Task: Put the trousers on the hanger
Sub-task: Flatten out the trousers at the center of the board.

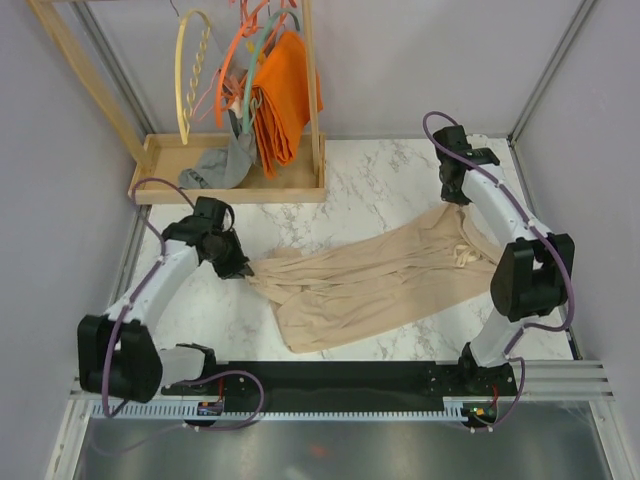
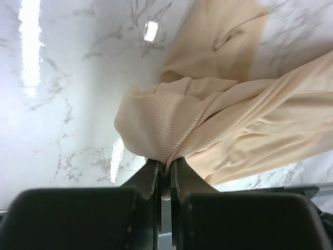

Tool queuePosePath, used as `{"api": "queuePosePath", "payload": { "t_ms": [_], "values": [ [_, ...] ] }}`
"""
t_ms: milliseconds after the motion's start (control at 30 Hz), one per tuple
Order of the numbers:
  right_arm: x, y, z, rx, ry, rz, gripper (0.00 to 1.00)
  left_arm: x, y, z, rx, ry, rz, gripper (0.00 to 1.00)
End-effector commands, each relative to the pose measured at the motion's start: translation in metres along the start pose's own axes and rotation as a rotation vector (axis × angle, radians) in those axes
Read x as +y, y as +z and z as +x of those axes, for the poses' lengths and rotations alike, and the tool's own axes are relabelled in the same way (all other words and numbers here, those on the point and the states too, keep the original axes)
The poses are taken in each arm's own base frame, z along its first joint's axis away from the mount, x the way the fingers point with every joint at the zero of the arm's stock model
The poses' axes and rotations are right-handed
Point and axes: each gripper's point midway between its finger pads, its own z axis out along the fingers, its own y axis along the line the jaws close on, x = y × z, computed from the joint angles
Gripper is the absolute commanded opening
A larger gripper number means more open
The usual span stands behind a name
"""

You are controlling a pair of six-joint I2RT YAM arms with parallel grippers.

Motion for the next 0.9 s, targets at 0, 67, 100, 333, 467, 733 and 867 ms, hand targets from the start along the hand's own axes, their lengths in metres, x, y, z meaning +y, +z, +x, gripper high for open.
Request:
{"api": "queuePosePath", "payload": {
  "t_ms": [0, 67, 100, 333, 467, 733, 867],
  "values": [
    [0.003, -0.044, -0.004, -0.052, 0.021, -0.095, 0.0, 0.003, -0.083, -0.026, -0.279, 0.003, -0.039, 0.02],
    [0.005, -0.061, -0.002, -0.059, 0.021, -0.137, 0.0, 0.014, -0.121, -0.036, -0.435, -0.036, -0.081, 0.02],
    [0.005, -0.065, -0.002, -0.06, 0.024, -0.148, 0.0, 0.014, -0.153, -0.034, -0.521, -0.046, -0.048, 0.02],
    [-0.012, -0.088, -0.008, -0.102, 0.037, -0.129, 0.0, -0.025, -0.159, -0.039, -0.499, -0.051, 0.132, 0.02],
    [-0.005, -0.08, -0.004, -0.082, 0.014, -0.147, 0.0, -0.042, -0.08, -0.024, -0.189, -0.016, 0.131, 0.02],
    [0.103, -0.082, 0.02, 0.04, -0.134, -0.596, 0.36, -0.032, -0.02, -0.016, -0.029, -0.029, 0.05, 0.55],
    [0.172, -0.083, 0.043, 0.085, -0.251, -0.706, 0.56, -0.036, -0.038, -0.017, -0.072, 0.007, 0.077, 0.95]
  ]
}}
